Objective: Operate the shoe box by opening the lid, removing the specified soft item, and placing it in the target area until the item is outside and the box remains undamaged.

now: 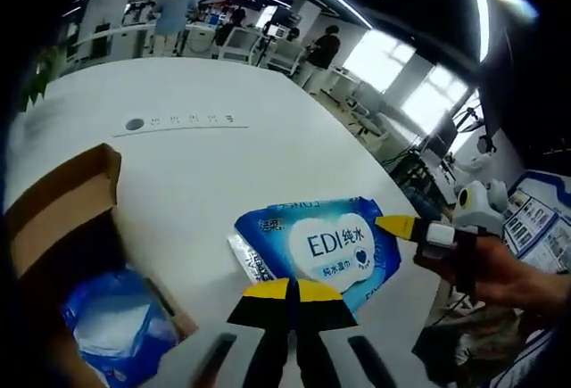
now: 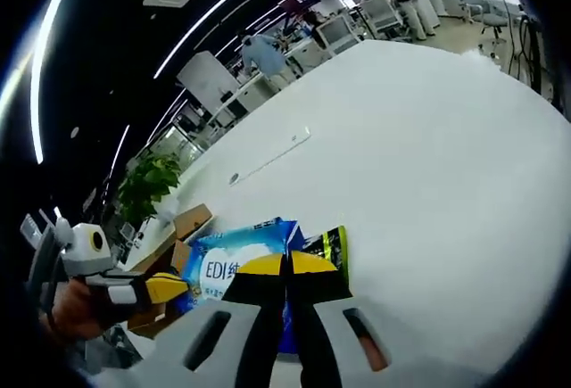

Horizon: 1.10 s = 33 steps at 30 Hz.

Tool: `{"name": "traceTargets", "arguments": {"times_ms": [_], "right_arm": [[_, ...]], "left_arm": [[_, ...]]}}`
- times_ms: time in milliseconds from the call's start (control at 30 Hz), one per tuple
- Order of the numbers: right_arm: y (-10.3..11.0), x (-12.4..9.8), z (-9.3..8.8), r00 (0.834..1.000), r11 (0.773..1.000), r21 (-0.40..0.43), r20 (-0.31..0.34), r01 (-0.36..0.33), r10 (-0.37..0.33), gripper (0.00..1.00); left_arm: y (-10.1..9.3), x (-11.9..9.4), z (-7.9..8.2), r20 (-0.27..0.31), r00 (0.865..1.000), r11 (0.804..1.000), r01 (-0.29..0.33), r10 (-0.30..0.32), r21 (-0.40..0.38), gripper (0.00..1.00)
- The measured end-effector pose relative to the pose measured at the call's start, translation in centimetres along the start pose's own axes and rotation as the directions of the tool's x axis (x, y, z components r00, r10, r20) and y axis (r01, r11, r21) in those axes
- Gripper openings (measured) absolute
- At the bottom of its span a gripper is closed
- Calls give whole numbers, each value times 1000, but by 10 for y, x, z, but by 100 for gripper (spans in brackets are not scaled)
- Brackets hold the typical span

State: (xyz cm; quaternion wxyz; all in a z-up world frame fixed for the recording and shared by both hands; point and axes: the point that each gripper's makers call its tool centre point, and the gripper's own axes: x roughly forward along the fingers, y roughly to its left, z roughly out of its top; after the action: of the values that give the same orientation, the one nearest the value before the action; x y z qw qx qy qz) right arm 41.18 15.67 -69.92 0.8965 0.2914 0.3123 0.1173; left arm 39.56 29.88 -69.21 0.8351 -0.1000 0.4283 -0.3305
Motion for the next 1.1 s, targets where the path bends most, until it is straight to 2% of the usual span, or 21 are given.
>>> {"name": "traceTargets", "arguments": {"times_ms": [300, 500, 867, 1000, 1100], "right_arm": [[-10, 15, 0, 1000, 1000, 6, -24, 8, -8, 0], [-20, 23, -6, 998, 1000, 1, -54, 23, -23, 0], [-30, 28, -12, 996, 999, -4, -76, 43, -44, 0], [-34, 28, -15, 996, 999, 8, -79, 53, -52, 0], [-37, 29, -14, 995, 997, 50, -75, 65, -61, 0]], "left_arm": [[6, 11, -1, -17, 1000, 1000, -17, 17, 1, 0], [9, 20, -6, -43, 999, 999, -30, 30, 11, 0], [10, 31, -13, -91, 994, 998, -56, 60, 43, 0], [10, 32, -15, -108, 991, 995, -70, 77, 67, 0], [11, 32, -17, -118, 990, 996, -67, 74, 62, 0]]}}
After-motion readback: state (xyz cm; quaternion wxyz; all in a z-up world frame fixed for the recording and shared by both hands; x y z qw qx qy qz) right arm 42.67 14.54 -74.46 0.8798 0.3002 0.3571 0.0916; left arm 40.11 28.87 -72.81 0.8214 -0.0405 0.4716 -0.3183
